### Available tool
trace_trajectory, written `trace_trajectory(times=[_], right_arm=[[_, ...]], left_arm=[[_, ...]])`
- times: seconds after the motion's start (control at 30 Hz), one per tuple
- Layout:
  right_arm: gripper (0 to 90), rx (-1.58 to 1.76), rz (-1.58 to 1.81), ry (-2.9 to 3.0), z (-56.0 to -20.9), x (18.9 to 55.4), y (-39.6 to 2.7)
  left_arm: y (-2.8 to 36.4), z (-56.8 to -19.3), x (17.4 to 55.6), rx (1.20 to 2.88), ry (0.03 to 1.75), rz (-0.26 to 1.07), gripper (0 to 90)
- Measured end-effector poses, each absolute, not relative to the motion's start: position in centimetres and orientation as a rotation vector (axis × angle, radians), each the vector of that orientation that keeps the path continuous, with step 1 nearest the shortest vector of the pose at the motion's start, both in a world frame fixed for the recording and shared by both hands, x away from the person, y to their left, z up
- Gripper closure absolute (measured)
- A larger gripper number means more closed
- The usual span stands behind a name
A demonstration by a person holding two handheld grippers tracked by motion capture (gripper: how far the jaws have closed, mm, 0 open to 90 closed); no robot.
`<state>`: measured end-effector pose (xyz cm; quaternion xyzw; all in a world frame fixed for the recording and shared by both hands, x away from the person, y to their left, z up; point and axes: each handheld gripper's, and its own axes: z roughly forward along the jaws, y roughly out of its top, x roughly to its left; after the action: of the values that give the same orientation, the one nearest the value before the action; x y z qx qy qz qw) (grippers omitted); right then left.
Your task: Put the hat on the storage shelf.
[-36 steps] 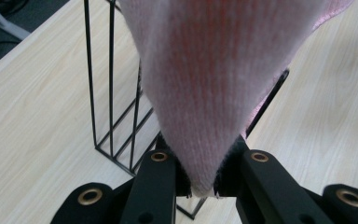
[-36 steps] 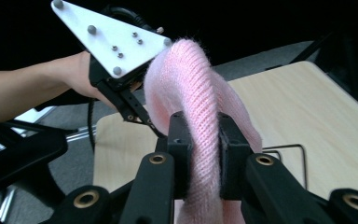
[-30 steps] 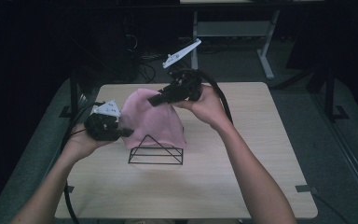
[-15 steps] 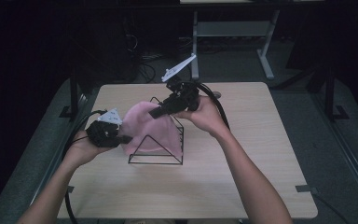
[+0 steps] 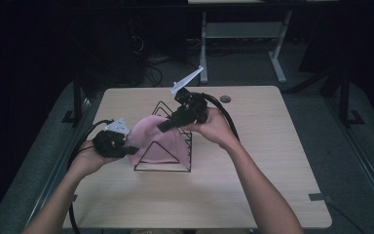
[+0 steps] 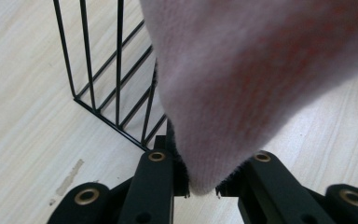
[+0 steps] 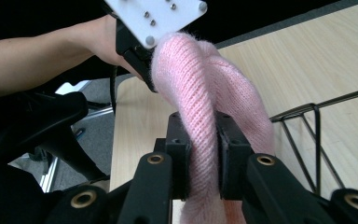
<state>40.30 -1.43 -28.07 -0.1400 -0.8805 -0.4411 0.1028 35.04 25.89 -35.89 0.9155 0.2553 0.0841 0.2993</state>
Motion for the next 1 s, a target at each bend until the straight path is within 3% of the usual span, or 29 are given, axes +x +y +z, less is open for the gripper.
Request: trace_trajectory(times=[0.1,0.3,0.77,1.0], right_arm=[[77.5,-0.412,-1.309,-2.584,-28.7,40.2,-1.3],[77.0,-0.408,-1.275,-2.583,-29.7,40.1,-1.0],[66.3,-0.377,-1.240,-2.661,-30.1,39.3,-1.5],[71.9,-0.382,-1.260,-2.684,-30.5,38.9,-2.1]], left_arm=[[26.0,-36.1,35.1,2.416,0.673,0.198,74.5],[25.8,-36.9,35.1,2.466,0.670,0.203,79.0],[25.6,-38.3,35.4,2.506,0.666,0.183,81.4],[25.5,-39.0,35.5,2.545,0.664,0.177,82.0]])
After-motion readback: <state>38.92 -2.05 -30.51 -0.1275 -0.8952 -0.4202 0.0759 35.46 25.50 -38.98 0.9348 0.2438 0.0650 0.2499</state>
